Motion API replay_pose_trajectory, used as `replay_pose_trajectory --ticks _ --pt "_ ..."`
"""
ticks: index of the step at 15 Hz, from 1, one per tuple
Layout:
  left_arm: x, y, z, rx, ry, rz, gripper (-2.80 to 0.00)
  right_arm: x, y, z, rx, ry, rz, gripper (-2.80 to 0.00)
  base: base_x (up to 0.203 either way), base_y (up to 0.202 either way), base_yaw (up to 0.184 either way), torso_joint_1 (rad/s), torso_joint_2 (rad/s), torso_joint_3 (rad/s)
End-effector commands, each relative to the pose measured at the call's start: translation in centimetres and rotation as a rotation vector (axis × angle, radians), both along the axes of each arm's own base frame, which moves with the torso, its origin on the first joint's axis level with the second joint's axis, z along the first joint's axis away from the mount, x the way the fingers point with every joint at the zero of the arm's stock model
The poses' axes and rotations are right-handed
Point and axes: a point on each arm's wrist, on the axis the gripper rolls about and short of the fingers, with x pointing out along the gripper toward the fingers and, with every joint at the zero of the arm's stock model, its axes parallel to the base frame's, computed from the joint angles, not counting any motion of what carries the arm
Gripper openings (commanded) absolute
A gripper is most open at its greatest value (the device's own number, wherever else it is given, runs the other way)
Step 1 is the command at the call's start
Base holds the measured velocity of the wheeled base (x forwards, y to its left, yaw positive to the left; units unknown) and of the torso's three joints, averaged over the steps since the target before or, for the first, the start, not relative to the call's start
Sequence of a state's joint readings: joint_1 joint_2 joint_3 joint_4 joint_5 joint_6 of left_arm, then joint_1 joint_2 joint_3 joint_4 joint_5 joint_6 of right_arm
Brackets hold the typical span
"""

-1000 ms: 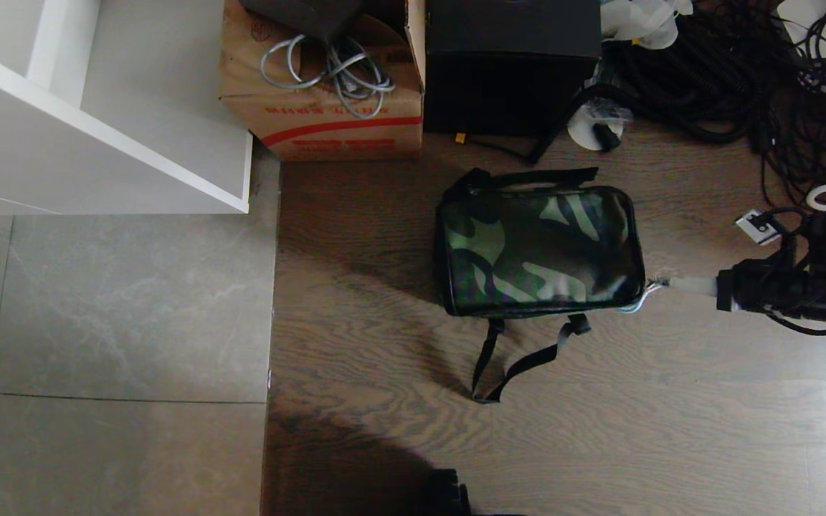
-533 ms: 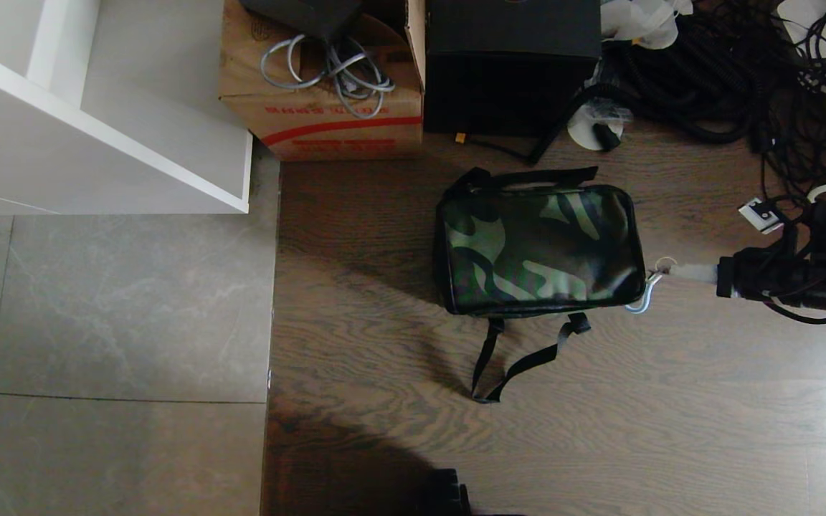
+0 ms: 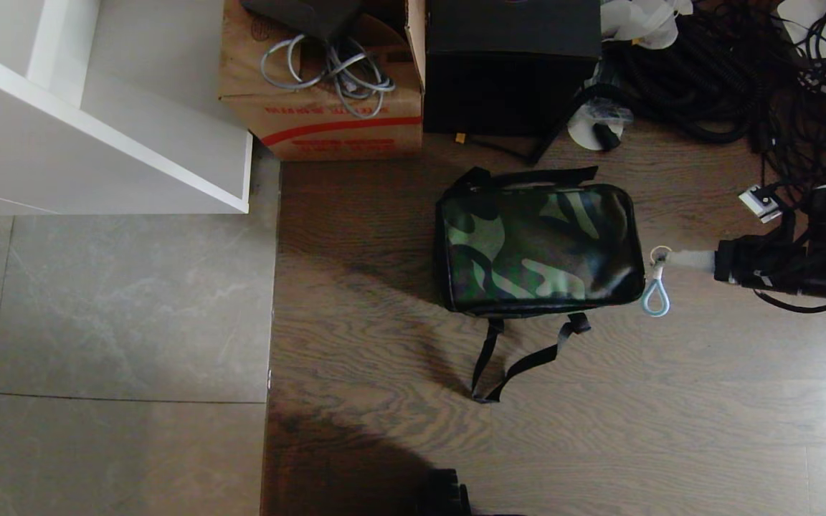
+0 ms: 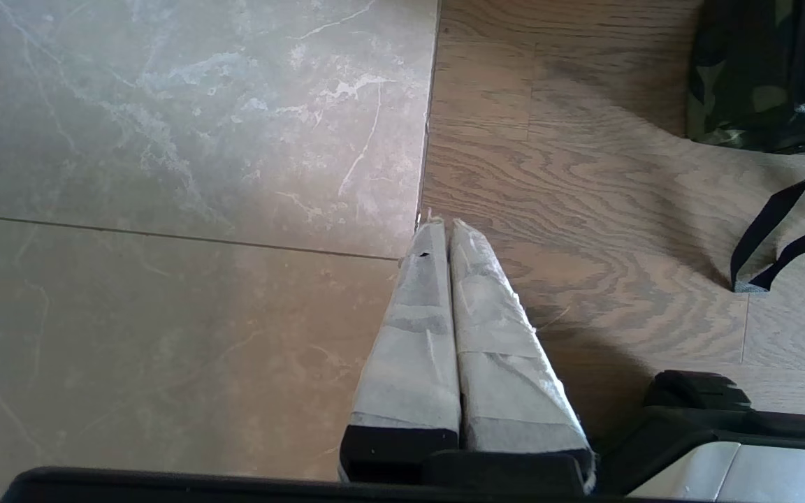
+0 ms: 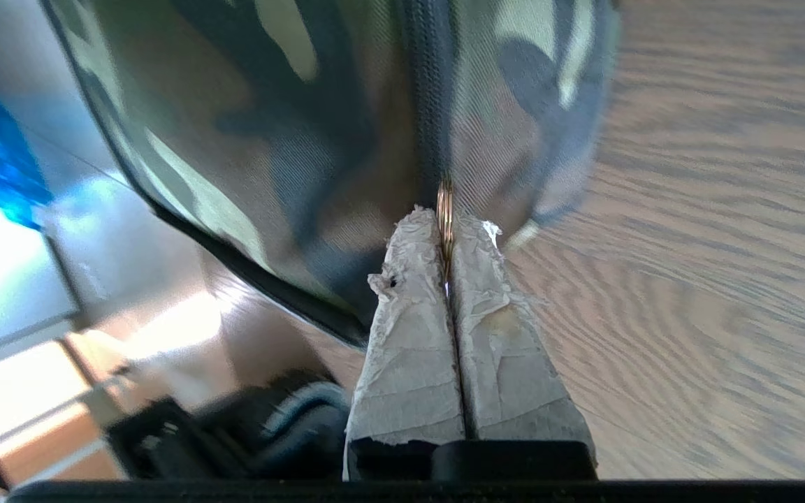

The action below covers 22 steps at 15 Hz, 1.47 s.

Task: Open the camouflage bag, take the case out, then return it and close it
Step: Open the top of the storage box

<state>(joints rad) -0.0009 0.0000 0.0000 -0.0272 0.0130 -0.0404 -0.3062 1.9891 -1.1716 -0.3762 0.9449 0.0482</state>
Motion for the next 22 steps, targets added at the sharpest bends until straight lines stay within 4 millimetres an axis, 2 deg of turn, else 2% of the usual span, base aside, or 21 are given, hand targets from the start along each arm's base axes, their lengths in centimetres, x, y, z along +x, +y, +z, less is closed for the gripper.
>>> replay_pose_trajectory --ticks 1,5,12,22 --pt "0.1 0.0 -0.2 -0.001 0.007 0.0 -2.8 0.5 0.8 0.9 0.037 0.0 0.013 -2.8 0.0 0.0 0.0 0.0 0.0 0.0" --pt "0.1 0.0 -0.2 -0.001 0.007 0.0 -2.8 1.5 1.6 1.8 0.061 -0.009 0.032 -2.8 0.0 0.0 0.0 0.0 0.0 0.0" --pt "0.1 0.0 -0.2 -0.001 0.007 0.001 -2.8 2.9 1.3 1.3 0.064 -0.007 0.032 -2.8 0.0 0.0 0.0 0.0 0.0 0.0" --pt "0.1 0.0 -0.2 -0.001 0.007 0.001 -2.8 4.0 0.5 3.9 0.147 -0.016 -0.005 -2.8 0.0 0.0 0.0 0.0 0.0 0.0"
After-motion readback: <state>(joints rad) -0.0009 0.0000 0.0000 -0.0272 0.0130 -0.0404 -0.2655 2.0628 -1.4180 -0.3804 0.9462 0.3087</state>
